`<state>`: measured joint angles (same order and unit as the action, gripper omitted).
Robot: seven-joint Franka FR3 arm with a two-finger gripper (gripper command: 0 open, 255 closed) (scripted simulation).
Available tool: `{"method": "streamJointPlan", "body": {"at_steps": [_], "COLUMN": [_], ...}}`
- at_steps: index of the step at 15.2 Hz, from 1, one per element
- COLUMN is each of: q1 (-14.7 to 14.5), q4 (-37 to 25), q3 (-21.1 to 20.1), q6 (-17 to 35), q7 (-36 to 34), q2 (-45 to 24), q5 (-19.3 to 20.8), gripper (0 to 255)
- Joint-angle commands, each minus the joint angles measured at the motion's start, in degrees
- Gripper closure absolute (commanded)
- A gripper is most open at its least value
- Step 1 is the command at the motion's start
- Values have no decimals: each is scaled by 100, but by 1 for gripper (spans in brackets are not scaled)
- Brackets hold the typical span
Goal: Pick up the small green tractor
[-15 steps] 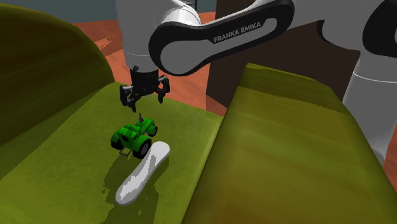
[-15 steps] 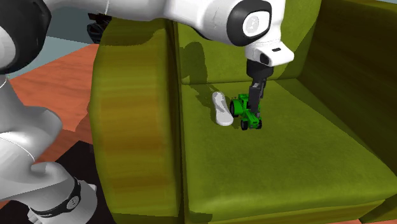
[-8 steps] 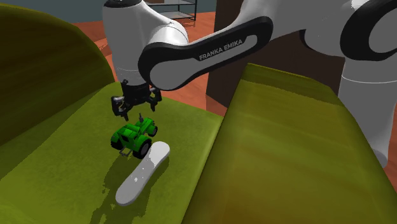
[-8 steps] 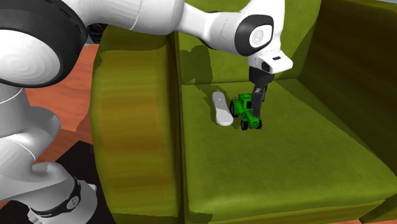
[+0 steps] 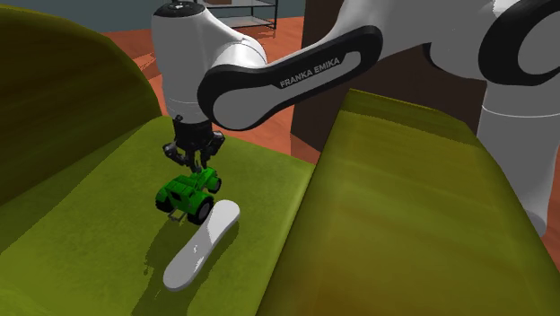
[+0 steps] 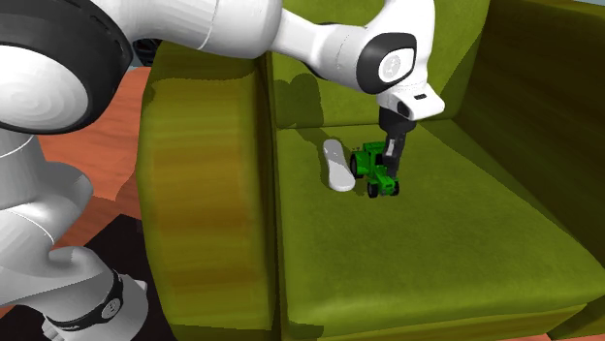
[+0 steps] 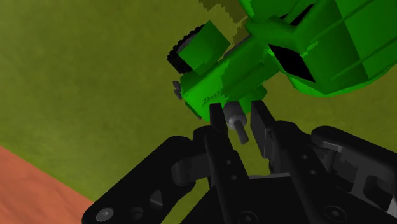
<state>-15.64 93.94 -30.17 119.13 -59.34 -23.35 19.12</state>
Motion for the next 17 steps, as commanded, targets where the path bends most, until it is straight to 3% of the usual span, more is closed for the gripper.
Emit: {"method": "streamJointPlan", "body": {"at_steps": [1, 6, 17], "q1": [2, -90, -93], "q4": [78, -1, -558], "q3": [-4, 49, -35], "q6": [-9, -19, -740], "q7": [11, -25, 177], "q2": [-4, -75, 136], "q5": [230, 249, 53], "gripper": [255, 255, 255]}}
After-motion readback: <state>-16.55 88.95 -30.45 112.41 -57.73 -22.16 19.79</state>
